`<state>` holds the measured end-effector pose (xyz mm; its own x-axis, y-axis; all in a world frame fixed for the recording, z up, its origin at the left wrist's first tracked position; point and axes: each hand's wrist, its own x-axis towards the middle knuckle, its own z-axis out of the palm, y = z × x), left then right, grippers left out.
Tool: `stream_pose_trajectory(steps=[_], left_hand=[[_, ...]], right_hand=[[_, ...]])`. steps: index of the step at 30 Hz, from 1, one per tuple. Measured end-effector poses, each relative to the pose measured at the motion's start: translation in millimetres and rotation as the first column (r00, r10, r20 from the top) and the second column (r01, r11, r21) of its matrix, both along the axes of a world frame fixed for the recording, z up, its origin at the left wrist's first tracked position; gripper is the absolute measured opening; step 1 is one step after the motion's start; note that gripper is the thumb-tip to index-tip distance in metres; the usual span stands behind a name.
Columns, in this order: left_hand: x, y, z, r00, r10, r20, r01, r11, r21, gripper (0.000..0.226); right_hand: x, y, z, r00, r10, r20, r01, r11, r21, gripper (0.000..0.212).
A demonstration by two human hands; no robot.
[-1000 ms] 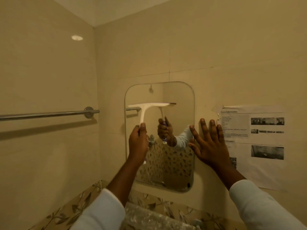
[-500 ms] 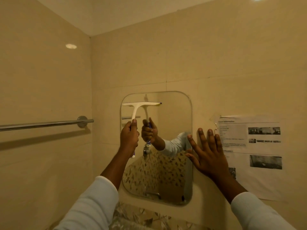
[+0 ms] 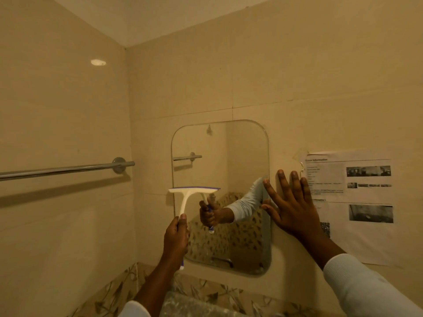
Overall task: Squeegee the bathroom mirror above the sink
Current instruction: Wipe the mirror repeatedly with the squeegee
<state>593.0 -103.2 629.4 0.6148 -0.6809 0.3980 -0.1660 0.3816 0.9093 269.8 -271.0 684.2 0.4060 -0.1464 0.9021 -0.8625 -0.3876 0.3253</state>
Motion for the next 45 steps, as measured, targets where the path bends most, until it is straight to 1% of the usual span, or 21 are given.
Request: stream_pose_trajectory(steps=[6,10,15,17,19,21,24,26,27,28,30,31,32,34,36,37,38,39,41,43,45], left_hand=[[-10.4,19.8,-53.0,0.996,0.007,-0.087,0.004,0.992,0.128,0.034],[-13.4,29.7,-80.3,0.985,0.018,-0.17,0.018,0.978,0.206,0.031],[-16.9,43.0,-104.8,0.98,0.039,-0.194,0.025,0.949,0.314,0.036],[-18.5,50.9,-113.0,0.976,0.041,-0.214,0.036,0.939,0.343,0.037],[-22.0,60.2,-113.1,0.964,0.029,-0.264,0.064,0.94,0.336,0.039],[-27.4,69.4,-100.1,0.938,-0.001,-0.348,0.108,0.951,0.289,0.041],[-36.2,76.0,-60.0,0.86,-0.119,-0.497,0.224,0.962,0.158,0.046],[-46.4,79.5,-24.4,0.746,-0.244,-0.62,0.318,0.948,0.009,0.045],[-51.0,79.6,-7.9,0.707,-0.301,-0.641,0.327,0.942,-0.082,0.042],[-55.4,79.4,7.7,0.692,-0.344,-0.634,0.319,0.934,-0.159,0.038],[-62.9,77.0,34.3,0.701,-0.417,-0.579,0.318,0.909,-0.27,0.036],[-66.5,73.6,45.6,0.702,-0.446,-0.555,0.332,0.894,-0.3,0.038],[-70.6,71.0,55.9,0.699,-0.467,-0.542,0.352,0.884,-0.307,0.041],[-79.3,70.0,71.4,0.672,-0.504,-0.542,0.402,0.864,-0.304,0.043],[-81.9,69.0,77.4,0.618,-0.557,-0.555,0.458,0.829,-0.321,0.039],[-80.7,67.7,78.3,0.601,-0.578,-0.552,0.475,0.814,-0.336,0.039],[-78.2,63.7,78.3,0.597,-0.594,-0.54,0.482,0.803,-0.351,0.041],[-74.5,57.9,77.3,0.614,-0.601,-0.512,0.484,0.799,-0.357,0.043],[-68.2,49.6,76.3,0.677,-0.586,-0.446,0.483,0.81,-0.331,0.043],[-61.8,48.2,77.6,0.765,-0.541,-0.35,0.484,0.841,-0.243,0.04],[-51.4,44.6,70.3,0.84,-0.49,-0.232,0.472,0.872,-0.133,0.045]], right_hand=[[-0.2,-1.8,-1.0,1.0,-0.007,-0.002,0.007,1.0,0.0,0.085],[-0.1,-2.3,-1.6,1.0,-0.001,0.0,0.001,1.0,0.005,0.083],[-0.1,-2.5,-1.1,1.0,0.009,0.002,-0.009,1.0,0.006,0.082],[0.2,-1.8,-0.8,1.0,0.014,0.005,-0.014,1.0,0.011,0.082],[-0.1,-1.9,-1.0,1.0,0.024,0.017,-0.024,0.999,0.024,0.081],[0.8,-2.3,-1.2,0.999,0.042,0.026,-0.043,0.998,0.037,0.082],[-1.0,8.0,2.8,0.994,0.098,0.04,-0.101,0.99,0.096,0.083],[-1.3,26.1,6.0,0.977,0.174,0.123,-0.191,0.971,0.143,0.082],[1.2,37.9,6.1,0.957,0.225,0.181,-0.254,0.955,0.153,0.082],[7.0,52.3,3.9,0.934,0.283,0.219,-0.32,0.935,0.156,0.08],[31.6,90.2,-3.4,0.877,0.427,0.222,-0.466,0.867,0.173,0.07],[48.6,112.2,-5.4,0.843,0.496,0.21,-0.535,0.813,0.23,0.064],[65.9,133.8,-4.5,0.826,0.529,0.192,-0.562,0.758,0.331,0.062],[93.9,170.4,2.3,0.817,0.545,0.188,-0.553,0.648,0.524,0.061],[110.7,189.0,12.6,0.802,0.547,0.239,-0.562,0.555,0.613,0.051],[116.3,191.6,19.2,0.813,0.533,0.234,-0.543,0.549,0.635,0.046],[121.1,189.7,25.4,0.839,0.507,0.198,-0.501,0.578,0.644,0.047],[124.6,184.9,31.3,0.874,0.464,0.143,-0.437,0.624,0.648,0.051],[127.5,176.2,44.2,0.928,0.37,0.041,-0.317,0.727,0.609,0.054],[129.9,167.9,57.6,0.942,0.334,-0.044,-0.265,0.816,0.514,0.051],[131.4,161.4,76.2,0.943,0.321,-0.086,-0.252,0.859,0.446,0.051]])
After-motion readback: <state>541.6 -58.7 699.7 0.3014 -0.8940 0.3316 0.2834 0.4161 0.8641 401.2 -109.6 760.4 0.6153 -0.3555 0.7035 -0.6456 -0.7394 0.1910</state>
